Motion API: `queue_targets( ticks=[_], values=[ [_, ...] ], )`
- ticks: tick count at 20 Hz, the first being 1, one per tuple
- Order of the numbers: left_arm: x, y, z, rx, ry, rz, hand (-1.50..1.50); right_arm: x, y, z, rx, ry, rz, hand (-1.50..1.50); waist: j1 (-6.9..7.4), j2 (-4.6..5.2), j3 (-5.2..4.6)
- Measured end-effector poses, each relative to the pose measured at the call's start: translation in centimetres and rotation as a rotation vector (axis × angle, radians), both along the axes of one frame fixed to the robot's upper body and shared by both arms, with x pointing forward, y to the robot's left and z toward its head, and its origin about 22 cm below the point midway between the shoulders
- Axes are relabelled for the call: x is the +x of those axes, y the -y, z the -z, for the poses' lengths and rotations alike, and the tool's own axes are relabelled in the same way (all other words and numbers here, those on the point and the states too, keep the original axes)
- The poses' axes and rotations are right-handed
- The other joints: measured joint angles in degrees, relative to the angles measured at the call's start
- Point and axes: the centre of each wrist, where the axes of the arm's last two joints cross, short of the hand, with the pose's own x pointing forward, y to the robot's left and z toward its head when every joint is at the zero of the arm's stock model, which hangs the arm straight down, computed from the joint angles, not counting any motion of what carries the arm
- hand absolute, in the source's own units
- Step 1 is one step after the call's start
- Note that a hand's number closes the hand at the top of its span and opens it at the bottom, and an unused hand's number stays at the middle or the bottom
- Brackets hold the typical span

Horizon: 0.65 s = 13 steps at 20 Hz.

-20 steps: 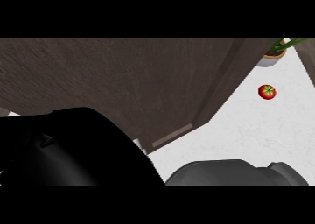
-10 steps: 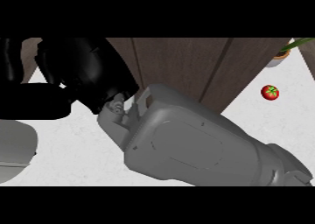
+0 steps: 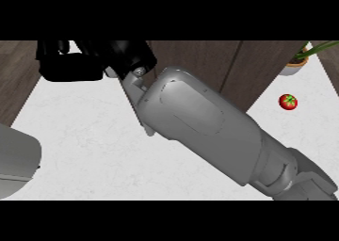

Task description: Pick up the wine, place it into the cabinet and close the cabinet

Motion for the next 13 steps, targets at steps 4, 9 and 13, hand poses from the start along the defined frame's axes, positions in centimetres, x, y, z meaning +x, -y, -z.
queue_targets(
  ticks=[4, 9, 13],
  values=[
    [0.1, 0.1, -0.3, -0.003, 0.005, -0.009, 1.5, 0.7, 0.5, 0.9, 0.001, 0.032, -0.026, 1.5, 0.36, -0.72, -0.27],
    [0.4, 0.3, -0.7, 0.001, 0.011, -0.016, 1.5, 1.1, 1.0, 1.7, -0.012, 0.102, -0.052, 1.5, 0.45, -1.13, -0.73],
    [0.6, 0.4, -0.9, 0.002, 0.008, -0.015, 1.5, 1.3, 1.4, 2.1, -0.013, 0.146, -0.073, 1.5, 0.5, -1.15, -1.02]
  ],
)
